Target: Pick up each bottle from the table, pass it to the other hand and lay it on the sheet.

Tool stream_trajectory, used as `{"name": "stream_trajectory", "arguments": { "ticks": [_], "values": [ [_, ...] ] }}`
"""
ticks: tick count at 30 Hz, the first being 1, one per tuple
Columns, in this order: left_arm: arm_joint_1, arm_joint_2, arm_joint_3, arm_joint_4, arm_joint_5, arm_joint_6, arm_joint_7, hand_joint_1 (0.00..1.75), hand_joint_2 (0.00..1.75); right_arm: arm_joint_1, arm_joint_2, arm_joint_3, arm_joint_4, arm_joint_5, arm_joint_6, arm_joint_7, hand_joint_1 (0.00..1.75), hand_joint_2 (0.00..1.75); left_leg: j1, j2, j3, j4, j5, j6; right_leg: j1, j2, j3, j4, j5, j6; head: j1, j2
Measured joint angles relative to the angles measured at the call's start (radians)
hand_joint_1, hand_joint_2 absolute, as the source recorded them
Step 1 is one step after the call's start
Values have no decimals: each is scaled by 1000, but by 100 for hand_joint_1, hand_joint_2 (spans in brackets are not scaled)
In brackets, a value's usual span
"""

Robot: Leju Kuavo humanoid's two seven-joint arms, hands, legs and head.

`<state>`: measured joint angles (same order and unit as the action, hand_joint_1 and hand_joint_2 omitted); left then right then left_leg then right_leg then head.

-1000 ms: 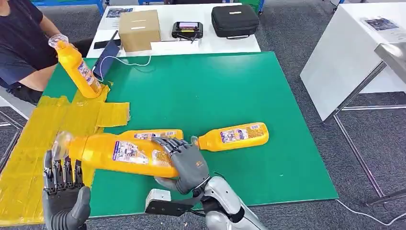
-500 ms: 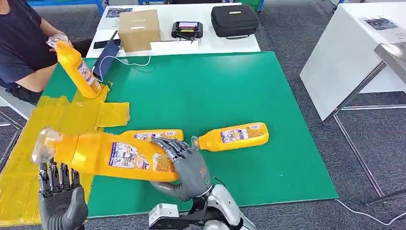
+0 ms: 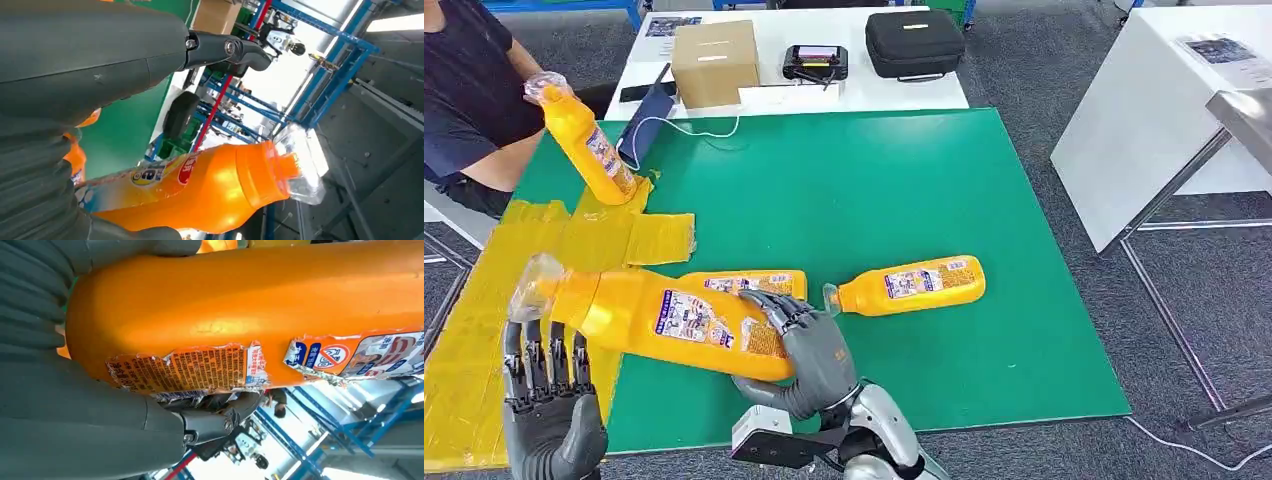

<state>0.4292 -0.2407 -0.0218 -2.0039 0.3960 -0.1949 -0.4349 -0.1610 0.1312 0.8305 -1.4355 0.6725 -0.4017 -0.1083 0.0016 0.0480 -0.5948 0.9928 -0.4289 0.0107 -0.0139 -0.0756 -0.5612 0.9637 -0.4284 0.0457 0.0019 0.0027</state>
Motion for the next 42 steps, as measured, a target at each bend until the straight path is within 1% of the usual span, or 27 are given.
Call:
{"name": "stream_trajectory", "arguments": {
  "ticks": [8,12,13,14,15,18,20,24,25,27,28,29,33,37,42],
  "values": [
    [-14,16,-13,11,-17,39,-18,0,175,-15,25,13,45,-6,18,0,175,175,0,0,0,0,0,0,0,0,0,0,0,0,0,0],
    [-17,20,-16,17,-31,56,-22,0,175,-18,29,22,61,-5,25,-1,166,175,0,0,0,0,0,0,0,0,0,0,0,0,0,0],
    [-18,21,-17,18,-39,65,-24,0,175,-20,29,28,65,-4,28,-4,171,175,0,0,0,0,0,0,0,0,0,0,0,0,0,0],
    [-19,22,-17,18,-40,72,-26,0,175,-22,29,36,69,-1,34,-9,171,175,0,0,0,0,0,0,0,0,0,0,0,0,0,0],
    [-22,23,-17,21,-39,79,-27,0,175,-23,29,43,72,3,37,-16,175,175,0,0,0,0,0,0,0,0,0,0,0,0,0,0],
    [-31,26,-16,32,-29,79,-27,0,175,-26,28,82,79,-12,72,-39,175,175,0,0,0,0,0,0,0,0,0,0,0,0,0,0],
    [-33,28,-16,36,-21,66,-27,0,175,-26,27,100,84,-43,98,-50,175,175,0,0,0,0,0,0,0,0,0,0,0,0,0,0],
    [-35,32,-21,46,-1,0,-9,0,175,-26,18,121,93,-68,109,-72,175,175,0,0,0,0,0,0,0,0,0,0,0,0,0,0],
    [-34,33,-22,48,2,-5,-8,0,175,-26,17,124,95,-69,109,-73,169,175,0,0,0,0,0,0,0,0,0,0,0,0,0,0],
    [-34,35,-26,53,21,-33,4,0,175,-26,15,129,96,-71,112,-77,175,175,0,0,0,0,0,0,0,0,0,0,0,0,0,0],
    [-34,37,-28,56,44,-58,14,17,175,-26,14,130,96,-71,115,-82,173,175,0,0,0,0,0,0,0,0,0,0,0,0,0,0],
    [-34,40,-32,61,73,-91,24,175,175,-26,13,130,96,-71,118,-86,173,175,0,0,0,0,0,0,0,0,0,0,0,0,0,0],
    [-36,53,-38,86,115,-171,29,175,175,-26,8,132,96,-70,127,-97,175,175,0,0,0,0,0,0,0,0,0,0,0,0,0,0],
    [-35,55,-35,92,15,-147,2,175,175,-24,-1,126,96,-66,124,-97,175,175,0,0,0,0,0,0,0,0,0,0,0,0,0,0],
    [-34,55,-35,92,2,-140,0,175,175,-19,-5,122,96,-66,123,-97,173,175,0,0,0,0,0,0,0,0,0,0,0,0,0,0]
  ]
}}
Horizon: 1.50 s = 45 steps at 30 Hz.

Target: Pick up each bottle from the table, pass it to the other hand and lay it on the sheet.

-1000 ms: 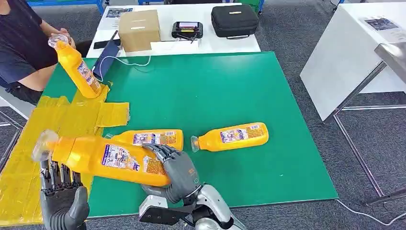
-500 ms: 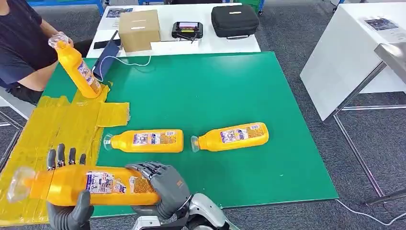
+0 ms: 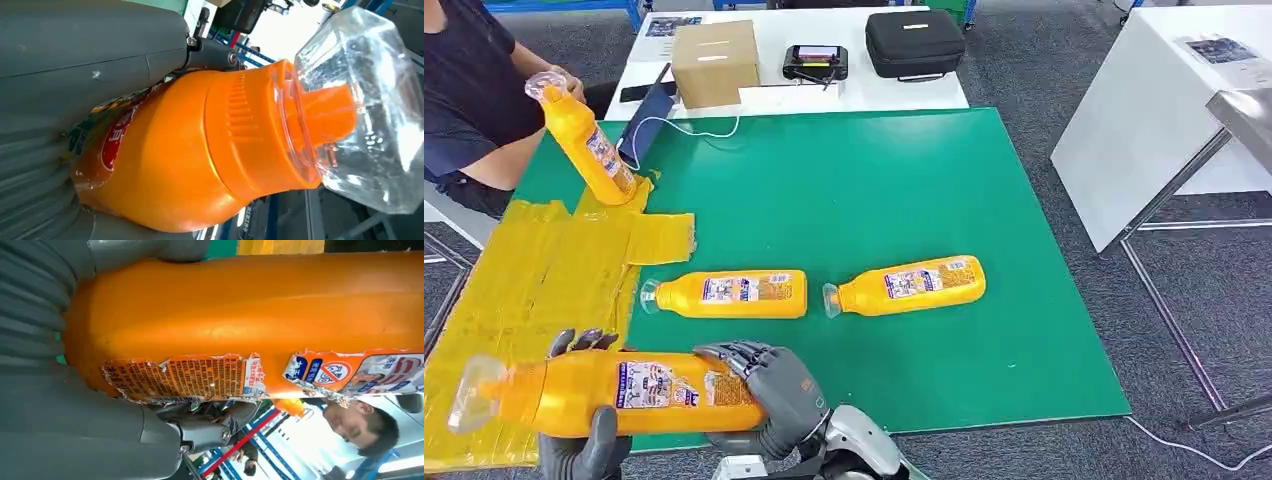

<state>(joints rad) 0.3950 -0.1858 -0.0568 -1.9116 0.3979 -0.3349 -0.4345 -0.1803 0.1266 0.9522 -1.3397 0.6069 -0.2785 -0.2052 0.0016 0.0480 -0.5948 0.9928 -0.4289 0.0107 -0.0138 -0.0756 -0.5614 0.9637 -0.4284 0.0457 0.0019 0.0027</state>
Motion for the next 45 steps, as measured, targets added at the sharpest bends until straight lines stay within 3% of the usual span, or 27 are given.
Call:
{"name": "stream_trajectory", "arguments": {
  "ticks": [9,10,11,16,19,20,23,27,29,35,40,41,42,43,44,45],
  "values": [
    [3,-1,0,2,-42,8,-10,175,175,18,-2,-22,0,-2,-6,5,175,175,0,0,0,0,0,0,0,0,0,0,0,0,0,0],
    [5,-2,0,3,-48,9,-11,175,175,23,-3,-26,-1,-2,-8,7,154,175,0,0,0,0,0,0,0,0,0,0,0,0,0,0],
    [5,-3,0,3,-60,13,-11,175,175,30,-4,-35,-2,1,-11,7,0,175,0,0,0,0,0,0,0,0,0,0,0,0,0,0],
    [1,-5,0,-7,-215,95,-34,175,175,81,-16,-92,-33,17,-31,18,0,175,0,-1,0,0,0,0,0,0,0,0,0,0,1,0],
    [-16,7,26,-20,-379,231,-50,175,175,119,-36,-163,-79,-37,-20,25,0,175,0,-1,0,0,0,0,0,0,0,0,0,0,0,0],
    [-26,17,41,-20,-419,273,-52,175,175,133,-46,-189,-99,-52,-10,25,0,0,0,-1,0,0,0,0,0,0,0,0,0,0,0,0],
    [-59,41,83,-20,-573,401,-51,175,175,171,-87,-261,-156,-93,36,26,0,0,0,-1,0,0,0,0,0,0,0,0,0,0,0,0],
    [-119,79,123,-2,-889,612,-12,175,175,196,-158,-325,-211,-301,301,23,0,0,0,-1,1,0,0,0,0,0,0,0,0,0,0,0],
    [-159,104,129,28,-1048,723,18,175,175,205,-210,-354,-226,-388,376,-9,0,0,0,-2,0,0,0,0,0,-2,1,0,0,0,0,0],
    [-233,173,133,111,-1576,861,223,175,175,178,-309,-490,-270,-202,305,-59,0,0,-1,-1,1,0,0,0,-1,-1,1,0,1,1,0,0],
    [-257,213,130,171,-1691,883,283,175,175,142,-335,-569,-277,-187,314,-51,0,0,-1,-1,1,0,0,0,0,-1,1,0,1,1,0,0],
    [-261,219,129,183,-1738,888,309,175,175,136,-341,-573,-277,-193,325,-39,0,175,-1,-1,1,0,0,0,0,-1,1,0,1,1,0,0],
    [-264,227,125,200,-1787,888,333,175,175,125,-348,-577,-275,-196,332,-27,0,175,-1,-1,0,0,0,0,0,-1,1,0,1,1,0,0],
    [-267,237,121,222,-1829,888,355,155,175,111,-352,-579,-270,-198,339,-19,0,175,-1,-1,0,0,0,0,0,-1,1,0,1,1,0,0],
    [-269,244,114,249,-1867,884,372,0,175,95,-356,-583,-261,-198,346,-12,0,175,-1,-1,0,0,0,0,0,-1,1,0,1,1,0,0],
    [-272,253,105,277,-1899,875,385,0,0,78,-358,-585,-250,-199,355,-4,0,175,0,-1,0,0,0,0,0,-1,1,0,1,1,0,0]
  ]
}}
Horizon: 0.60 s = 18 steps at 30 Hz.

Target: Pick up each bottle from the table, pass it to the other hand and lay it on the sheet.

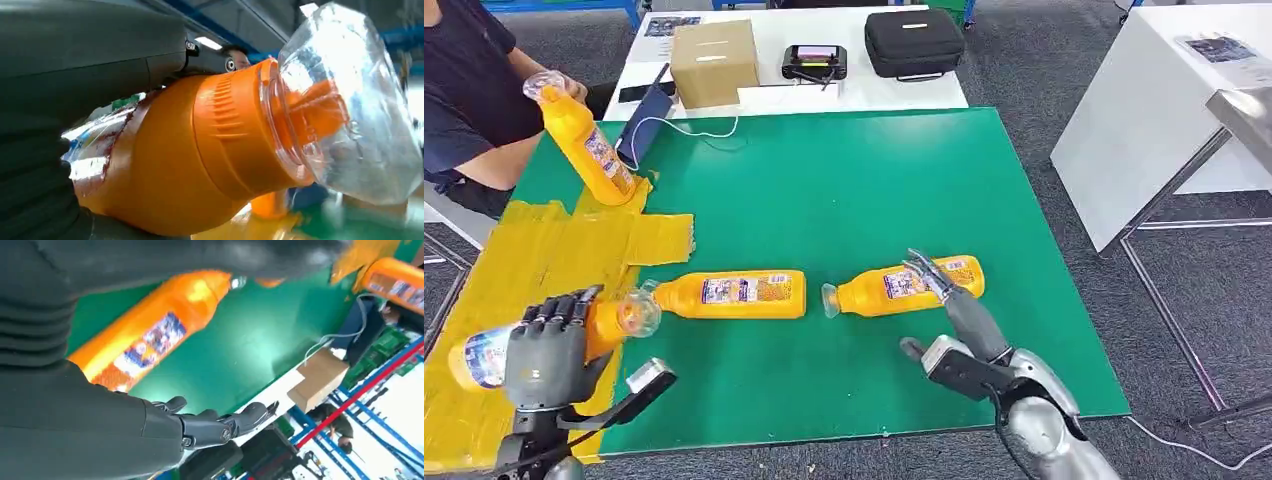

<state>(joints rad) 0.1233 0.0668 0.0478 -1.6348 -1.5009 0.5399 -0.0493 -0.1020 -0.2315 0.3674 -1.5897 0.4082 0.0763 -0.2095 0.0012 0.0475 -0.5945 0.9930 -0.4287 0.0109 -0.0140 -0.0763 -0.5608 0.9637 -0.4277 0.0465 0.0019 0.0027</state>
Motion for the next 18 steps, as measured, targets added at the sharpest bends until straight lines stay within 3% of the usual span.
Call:
{"name": "stream_trajectory", "arguments": {
  "ticks": [9,18],
  "values": [
    [-30,122,-97,218,167,-176,-76,0,0,-146,0,51,140,72,13,47,0,175,0,0,0,0,1,0,0,0,0,0,0,0,0,0],
    [-86,167,-135,293,290,-228,-146,0,0,-247,2,107,277,124,24,70,0,175,0,-1,-1,0,1,0,0,0,0,0,0,0,0,0]
  ]
}}
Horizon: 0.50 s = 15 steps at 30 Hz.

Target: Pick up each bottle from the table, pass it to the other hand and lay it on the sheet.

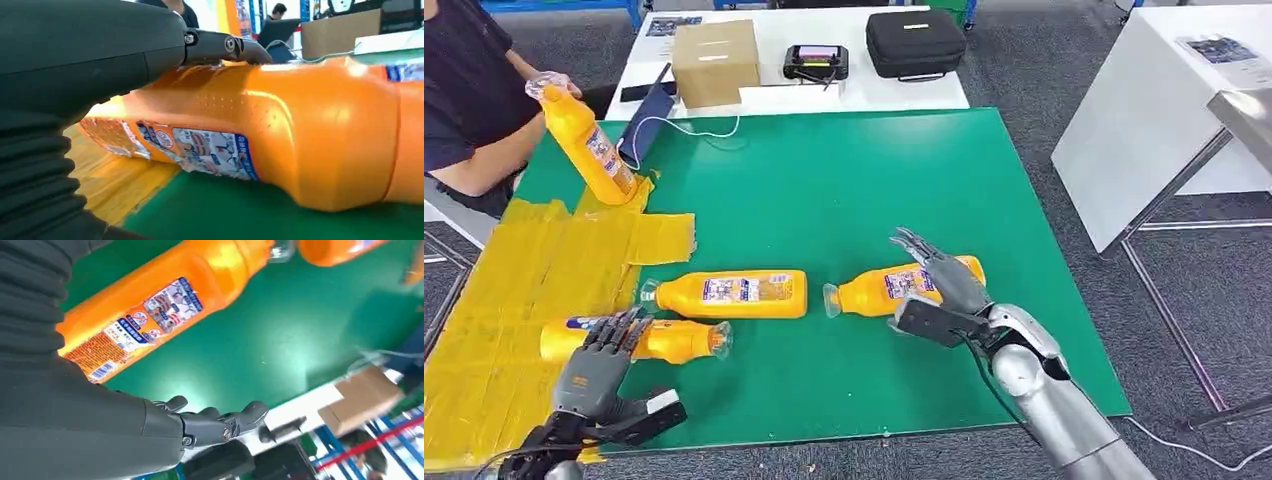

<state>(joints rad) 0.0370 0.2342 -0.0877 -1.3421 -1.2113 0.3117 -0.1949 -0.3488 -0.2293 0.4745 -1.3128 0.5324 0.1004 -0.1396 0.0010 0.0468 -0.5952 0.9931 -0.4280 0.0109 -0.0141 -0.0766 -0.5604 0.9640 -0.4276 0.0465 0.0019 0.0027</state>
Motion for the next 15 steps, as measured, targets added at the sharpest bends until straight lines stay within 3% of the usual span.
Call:
{"name": "stream_trajectory", "arguments": {
  "ticks": [6,9,14,15],
  "values": [
    [-35,-15,2,11,245,-9,-89,0,0,-110,1,68,176,139,-23,42,0,175,0,0,1,0,1,0,0,0,0,0,1,1,0,0],
    [-38,-54,31,-20,463,-54,-154,0,0,-145,-1,90,262,207,-52,60,0,175,0,-1,0,0,1,0,0,0,1,0,1,1,0,0],
    [-38,-60,39,-30,505,-66,-165,0,0,-151,-2,94,279,221,-59,63,0,175,0,-1,0,0,1,0,0,0,1,0,1,1,0,0],
    [-37,-86,73,-69,617,-94,-196,0,0,-174,-4,100,330,257,-68,78,0,175,0,-1,0,0,0,0,0,0,1,0,1,1,0,0]
  ]
}}
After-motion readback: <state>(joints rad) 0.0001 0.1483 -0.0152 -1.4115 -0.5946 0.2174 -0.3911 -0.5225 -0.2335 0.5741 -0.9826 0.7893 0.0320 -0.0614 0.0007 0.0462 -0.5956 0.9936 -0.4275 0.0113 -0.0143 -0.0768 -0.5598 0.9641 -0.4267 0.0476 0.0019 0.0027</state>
